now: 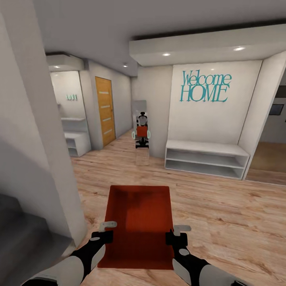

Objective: Move the two storage containers from the living room to the garage. In the garage, place one container on the floor and stack the other container on top of it (either order is fine).

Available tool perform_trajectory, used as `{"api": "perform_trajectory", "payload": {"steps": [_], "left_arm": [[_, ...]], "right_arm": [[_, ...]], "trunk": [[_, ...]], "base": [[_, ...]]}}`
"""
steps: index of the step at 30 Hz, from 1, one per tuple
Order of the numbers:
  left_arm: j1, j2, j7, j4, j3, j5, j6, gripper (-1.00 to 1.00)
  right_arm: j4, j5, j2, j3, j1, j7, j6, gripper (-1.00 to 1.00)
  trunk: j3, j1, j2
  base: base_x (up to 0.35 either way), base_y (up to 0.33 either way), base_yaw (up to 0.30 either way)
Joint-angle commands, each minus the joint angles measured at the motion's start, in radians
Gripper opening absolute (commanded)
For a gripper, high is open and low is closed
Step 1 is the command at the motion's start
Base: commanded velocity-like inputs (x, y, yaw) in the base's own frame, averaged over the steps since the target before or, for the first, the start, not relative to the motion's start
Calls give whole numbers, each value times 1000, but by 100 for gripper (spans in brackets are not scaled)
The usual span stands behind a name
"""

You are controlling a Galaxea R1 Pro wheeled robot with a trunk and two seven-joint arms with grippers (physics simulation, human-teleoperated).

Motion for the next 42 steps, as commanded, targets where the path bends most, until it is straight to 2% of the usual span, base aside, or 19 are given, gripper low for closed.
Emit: {"api": "perform_trajectory", "payload": {"steps": [1,8,9,22,42], "left_arm": [[-1,1,11,-3,-3,5,1,-100],[0,1,11,-3,-19,10,1,-100],[-1,1,23,-3,89,-32,1,-100],[-1,1,23,-3,90,-32,1,-100],[-1,2,23,-3,90,-32,1,-100]], "right_arm": [[-4,-2,0,3,-1,1,3,-100],[-3,-84,1,79,-1,-7,-13,-100],[-2,500,2,-460,-1,59,31,-100],[2,500,15,-460,-2,59,31,-100],[3,502,14,-460,-2,59,28,-100]], "trunk": [[-2,1,-2],[-2,1,-2],[-2,1,-2],[-2,1,-2],[-2,1,-2]], "base": [[299,0,0],[314,0,0],[321,0,0],[322,0,0],[322,0,0]]}}
